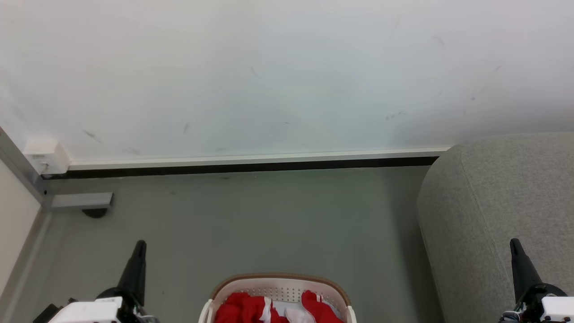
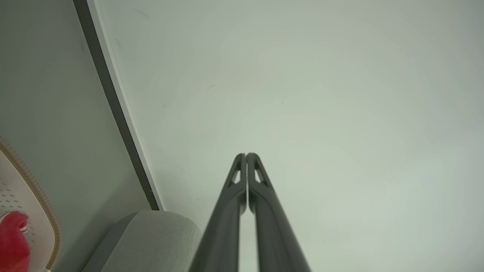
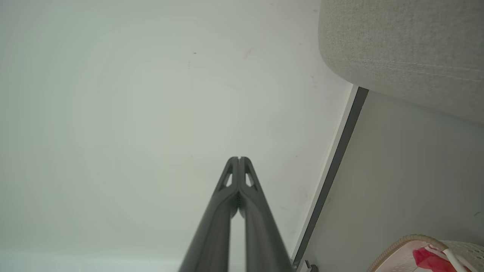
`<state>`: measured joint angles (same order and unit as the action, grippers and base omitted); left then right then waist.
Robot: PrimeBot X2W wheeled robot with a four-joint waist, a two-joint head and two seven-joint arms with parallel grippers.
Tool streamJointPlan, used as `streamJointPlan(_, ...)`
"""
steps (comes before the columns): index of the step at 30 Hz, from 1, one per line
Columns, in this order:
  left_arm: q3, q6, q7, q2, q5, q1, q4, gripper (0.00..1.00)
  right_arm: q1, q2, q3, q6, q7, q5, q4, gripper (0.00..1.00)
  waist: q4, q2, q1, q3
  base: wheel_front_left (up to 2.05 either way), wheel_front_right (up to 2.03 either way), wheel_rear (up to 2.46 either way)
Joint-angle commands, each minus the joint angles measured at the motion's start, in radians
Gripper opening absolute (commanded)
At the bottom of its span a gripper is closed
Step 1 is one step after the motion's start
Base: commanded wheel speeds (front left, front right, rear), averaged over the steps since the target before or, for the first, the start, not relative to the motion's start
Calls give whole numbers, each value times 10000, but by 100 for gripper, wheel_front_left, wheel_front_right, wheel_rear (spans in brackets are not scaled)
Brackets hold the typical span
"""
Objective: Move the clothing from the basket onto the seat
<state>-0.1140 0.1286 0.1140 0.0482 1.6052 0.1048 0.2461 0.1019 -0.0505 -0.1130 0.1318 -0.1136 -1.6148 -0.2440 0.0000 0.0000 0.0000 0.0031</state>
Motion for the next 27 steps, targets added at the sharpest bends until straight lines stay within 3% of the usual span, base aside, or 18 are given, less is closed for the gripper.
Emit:
streamJointPlan(1, -6, 45, 27, 23, 147, 86, -13, 0, 139, -3, -28, -23, -24, 41, -28, 0, 0, 0, 0, 0, 0, 0, 0)
streamJointPlan(24, -5, 45, 27, 24, 147, 86, -13, 0, 139, -3, -28, -23, -24, 41, -28, 0, 0, 0, 0, 0, 0, 0, 0)
streamJointPlan(25, 0, 0, -4, 0, -1, 1, -2, 100, 3, 0, 2, 0, 1, -1, 3, 100, 0, 0, 0, 0, 0, 0, 0)
streamJointPlan(27, 12, -17, -10, -36, -17, -122, 146, 100, -103, 35, 19, 0, 4, 0, -153, 100, 0, 0, 0, 0, 0, 0, 0)
